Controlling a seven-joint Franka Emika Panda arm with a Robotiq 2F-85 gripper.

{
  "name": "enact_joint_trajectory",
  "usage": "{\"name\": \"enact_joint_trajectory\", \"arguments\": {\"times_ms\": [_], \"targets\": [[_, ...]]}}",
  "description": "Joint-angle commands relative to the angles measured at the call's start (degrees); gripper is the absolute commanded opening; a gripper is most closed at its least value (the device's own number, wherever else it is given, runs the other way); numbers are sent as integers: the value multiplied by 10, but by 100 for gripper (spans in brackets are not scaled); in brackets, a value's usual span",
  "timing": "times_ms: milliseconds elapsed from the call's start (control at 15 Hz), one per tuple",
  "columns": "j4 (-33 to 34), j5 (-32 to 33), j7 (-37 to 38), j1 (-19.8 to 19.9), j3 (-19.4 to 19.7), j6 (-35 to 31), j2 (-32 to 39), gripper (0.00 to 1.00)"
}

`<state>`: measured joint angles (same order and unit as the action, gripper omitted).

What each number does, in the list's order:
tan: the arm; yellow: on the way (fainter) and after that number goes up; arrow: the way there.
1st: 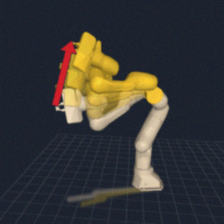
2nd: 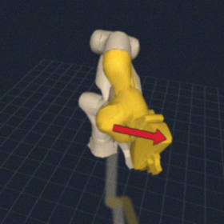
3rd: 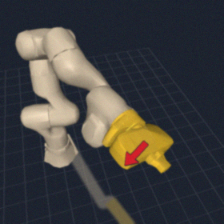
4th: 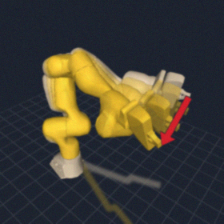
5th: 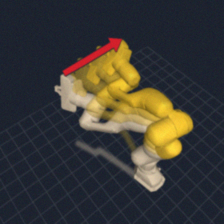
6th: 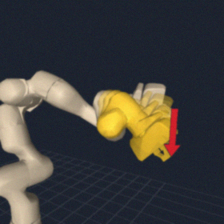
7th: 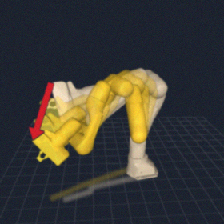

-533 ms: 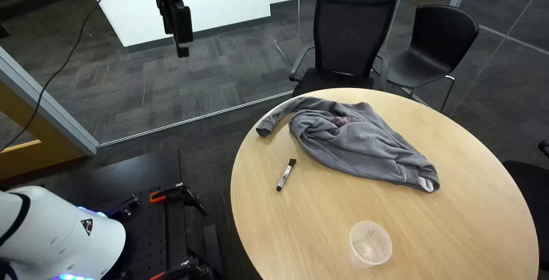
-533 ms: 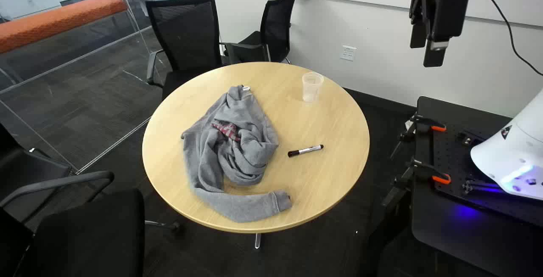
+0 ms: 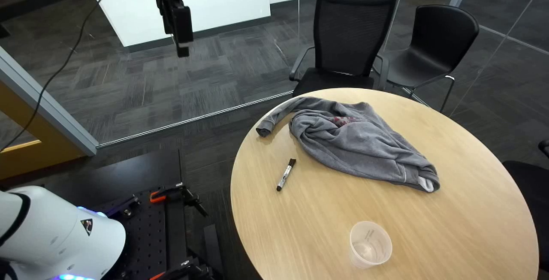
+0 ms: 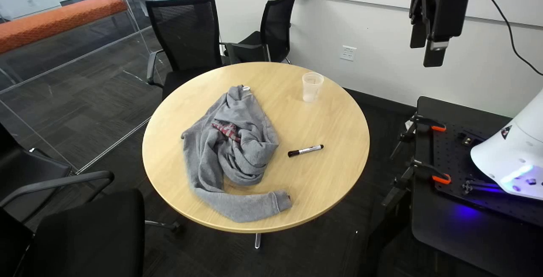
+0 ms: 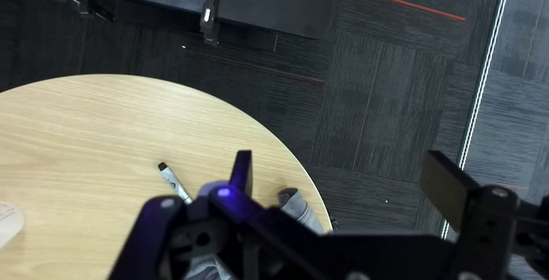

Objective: Put the marker into the cup.

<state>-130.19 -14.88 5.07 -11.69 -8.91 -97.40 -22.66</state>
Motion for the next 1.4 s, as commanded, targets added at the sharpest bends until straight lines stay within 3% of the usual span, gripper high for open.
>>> {"name": "enact_joint_trajectory", "arguments": {"times_ms": [0,133,333,667,1067,1333], "targets": [[1,-2,-2,6,-5,2,0,100],[1,-2,-2,6,-5,2,0,100],[-8,-3,-3,-1,-24,-79,22,100],[-7,53,13,3,-51,-183,85,100],[-24,146,7,13,-39,-245,152,100],[-34,136,-40,23,-11,-293,194,100]]}}
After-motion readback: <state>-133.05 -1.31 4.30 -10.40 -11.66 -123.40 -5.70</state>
